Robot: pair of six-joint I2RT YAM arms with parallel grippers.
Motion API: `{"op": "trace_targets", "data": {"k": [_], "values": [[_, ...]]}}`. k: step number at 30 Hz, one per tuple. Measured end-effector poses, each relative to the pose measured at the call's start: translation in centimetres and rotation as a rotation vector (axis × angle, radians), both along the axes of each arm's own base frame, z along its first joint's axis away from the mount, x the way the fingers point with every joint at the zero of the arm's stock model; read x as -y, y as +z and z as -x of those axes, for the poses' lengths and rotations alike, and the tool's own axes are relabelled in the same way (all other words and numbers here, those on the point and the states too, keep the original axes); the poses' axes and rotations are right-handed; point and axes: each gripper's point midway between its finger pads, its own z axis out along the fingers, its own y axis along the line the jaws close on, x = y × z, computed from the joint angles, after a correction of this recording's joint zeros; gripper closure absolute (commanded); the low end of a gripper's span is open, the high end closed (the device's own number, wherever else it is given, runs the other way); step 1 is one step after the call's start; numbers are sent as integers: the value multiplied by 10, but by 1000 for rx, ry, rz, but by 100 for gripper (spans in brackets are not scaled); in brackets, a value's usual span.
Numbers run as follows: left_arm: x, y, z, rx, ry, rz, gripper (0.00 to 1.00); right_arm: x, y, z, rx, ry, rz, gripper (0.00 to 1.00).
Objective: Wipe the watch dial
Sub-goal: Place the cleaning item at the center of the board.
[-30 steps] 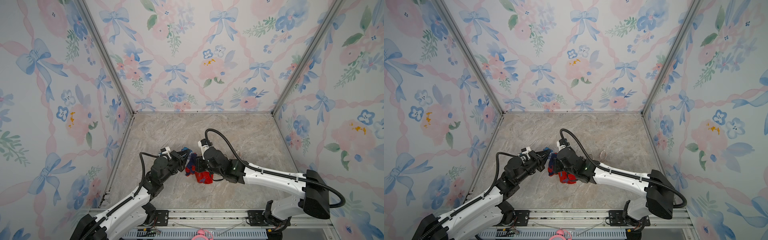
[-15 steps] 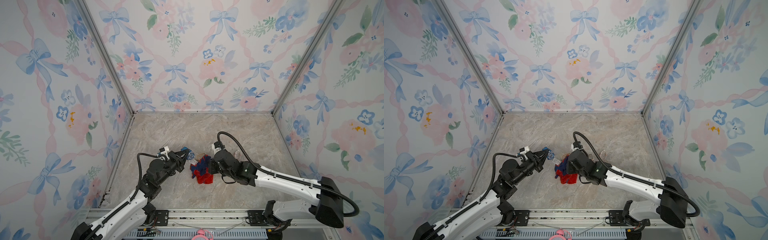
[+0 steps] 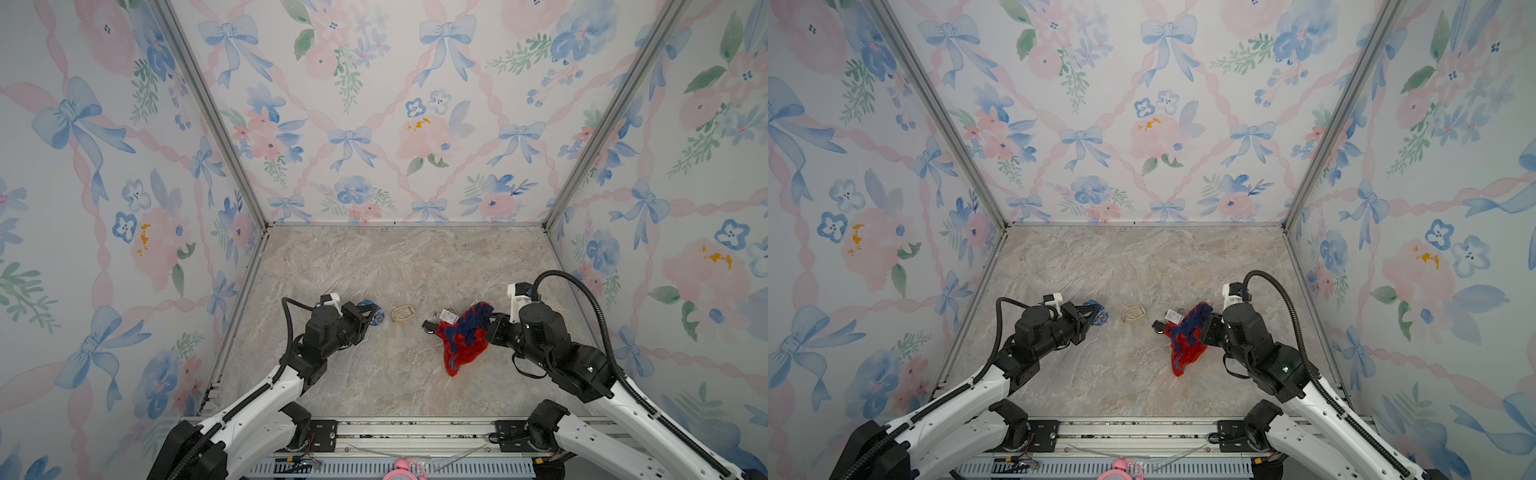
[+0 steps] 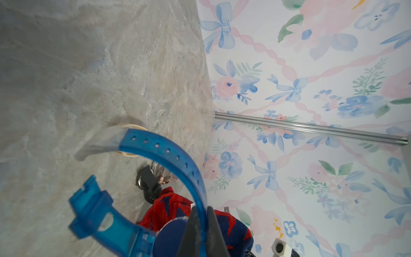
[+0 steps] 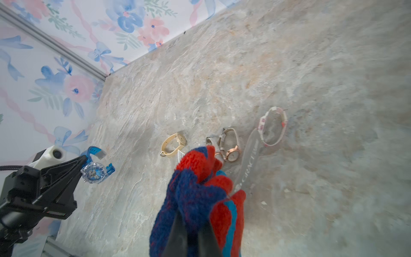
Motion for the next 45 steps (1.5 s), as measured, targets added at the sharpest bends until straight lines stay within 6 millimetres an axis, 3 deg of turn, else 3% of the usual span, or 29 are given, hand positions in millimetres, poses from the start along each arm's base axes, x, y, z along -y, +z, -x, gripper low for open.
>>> {"op": "trace_targets", "data": {"k": [6,16,24,27,28,30,32,33,37,43,45], "values": [[0,-29,-3,-45,-43,-153,100,41,-38,4,-117,-147,51,100],[-4,-53,-7,-58,-88,-334,100,64,-81,7,-243,-249,75,100],[-3,-84,-3,-107,-133,-429,100,85,-83,14,-254,-337,77,100],[-2,-93,-2,-123,-152,-464,100,99,-89,16,-272,-397,82,90],[-1,-96,-2,-126,-158,-475,98,104,-93,17,-284,-417,80,82],[1,-99,-3,-129,-169,-491,91,112,-104,19,-318,-455,69,55],[3,-101,-3,-129,-181,-502,79,118,-112,23,-346,-488,55,11],[4,-101,-4,-128,-183,-508,74,119,-113,23,-351,-494,52,3],[4,-100,-4,-118,-192,-534,49,118,-105,23,-333,-482,46,4],[4,-92,-9,-92,-195,-571,9,110,-67,14,-244,-434,70,4],[3,-88,-9,-87,-196,-579,2,108,-54,9,-217,-421,85,4]]}}
